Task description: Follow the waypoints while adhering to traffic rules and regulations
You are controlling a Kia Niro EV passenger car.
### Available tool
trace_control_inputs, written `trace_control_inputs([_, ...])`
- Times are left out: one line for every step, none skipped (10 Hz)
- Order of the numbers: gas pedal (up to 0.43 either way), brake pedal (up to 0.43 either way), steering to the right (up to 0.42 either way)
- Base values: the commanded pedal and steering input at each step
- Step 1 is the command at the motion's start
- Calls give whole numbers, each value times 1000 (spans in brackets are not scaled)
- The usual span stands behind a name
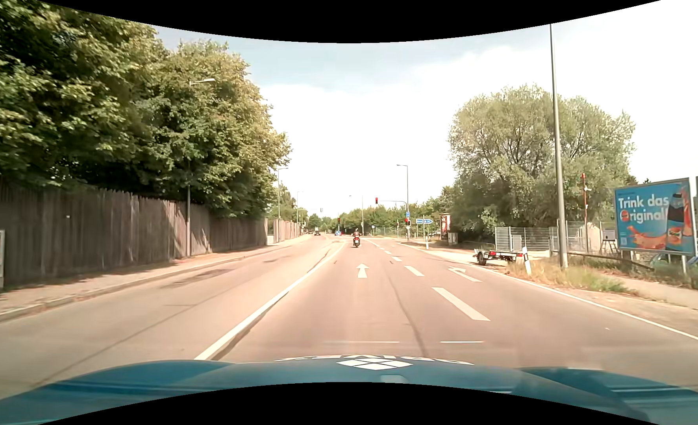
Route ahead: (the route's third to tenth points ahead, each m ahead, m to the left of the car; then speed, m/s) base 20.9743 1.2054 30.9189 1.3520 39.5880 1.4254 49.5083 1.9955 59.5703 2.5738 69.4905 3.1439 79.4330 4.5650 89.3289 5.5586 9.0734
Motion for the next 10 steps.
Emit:
trace_control_inputs([0, 171, -2])
trace_control_inputs([0, 171, -2])
trace_control_inputs([0, 165, -3])
trace_control_inputs([0, 171, -3])
trace_control_inputs([0, 171, -2])
trace_control_inputs([0, 171, -2])
trace_control_inputs([0, 165, -2])
trace_control_inputs([0, 165, -2])
trace_control_inputs([0, 165, -2])
trace_control_inputs([0, 165, -2])
